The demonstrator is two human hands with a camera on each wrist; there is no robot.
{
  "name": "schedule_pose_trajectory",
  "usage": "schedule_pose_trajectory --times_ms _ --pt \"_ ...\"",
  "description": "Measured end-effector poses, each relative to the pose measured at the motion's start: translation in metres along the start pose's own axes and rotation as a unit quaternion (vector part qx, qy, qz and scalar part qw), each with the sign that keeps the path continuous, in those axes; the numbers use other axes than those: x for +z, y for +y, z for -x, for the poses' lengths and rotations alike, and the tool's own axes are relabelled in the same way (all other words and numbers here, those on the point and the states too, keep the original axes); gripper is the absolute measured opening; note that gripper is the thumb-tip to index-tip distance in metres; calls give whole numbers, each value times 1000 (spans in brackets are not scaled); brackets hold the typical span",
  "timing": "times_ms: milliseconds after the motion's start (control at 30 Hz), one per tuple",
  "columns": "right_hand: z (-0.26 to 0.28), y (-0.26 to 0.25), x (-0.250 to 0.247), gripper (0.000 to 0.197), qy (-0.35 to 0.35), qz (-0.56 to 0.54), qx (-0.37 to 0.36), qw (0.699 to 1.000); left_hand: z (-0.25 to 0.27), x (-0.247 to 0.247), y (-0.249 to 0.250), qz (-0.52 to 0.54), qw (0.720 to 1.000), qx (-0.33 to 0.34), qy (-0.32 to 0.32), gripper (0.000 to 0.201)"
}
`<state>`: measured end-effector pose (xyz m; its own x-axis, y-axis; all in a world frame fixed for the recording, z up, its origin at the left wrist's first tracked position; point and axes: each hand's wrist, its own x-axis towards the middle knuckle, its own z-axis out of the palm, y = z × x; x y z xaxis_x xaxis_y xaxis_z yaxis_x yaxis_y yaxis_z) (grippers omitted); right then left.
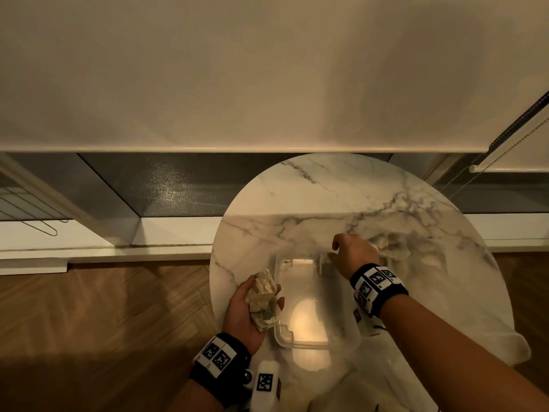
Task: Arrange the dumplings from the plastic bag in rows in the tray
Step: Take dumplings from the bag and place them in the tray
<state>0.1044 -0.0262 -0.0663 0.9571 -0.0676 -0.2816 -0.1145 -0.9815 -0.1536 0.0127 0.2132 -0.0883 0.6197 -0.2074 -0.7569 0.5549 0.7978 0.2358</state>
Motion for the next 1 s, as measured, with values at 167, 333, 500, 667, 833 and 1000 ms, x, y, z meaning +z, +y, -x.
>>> schedule_pose_trajectory --times_ms 167,333,500,667,833,1000 --pt "43 -27 -8 27 -59 -276 -44 958 2 14 1 2 1000 23 -15 43" --pt "85 -61 -21 37 -192 -409 -63 890 6 34 2 5 998 49 -28 38" --pt "92 -69 -13 33 -188 -409 -53 891 4 41 -1 3 999 42 -28 40" --pt "93 -66 -14 21 -193 -438 -38 877 6 36 0 -23 998 57 -10 41" --pt "96 -63 -16 11 -193 -500 -21 844 8 30 1 1 998 56 1 35" --pt "99 -64 -13 10 -192 -560 2 806 8 26 -7 1 1000 24 3 35"
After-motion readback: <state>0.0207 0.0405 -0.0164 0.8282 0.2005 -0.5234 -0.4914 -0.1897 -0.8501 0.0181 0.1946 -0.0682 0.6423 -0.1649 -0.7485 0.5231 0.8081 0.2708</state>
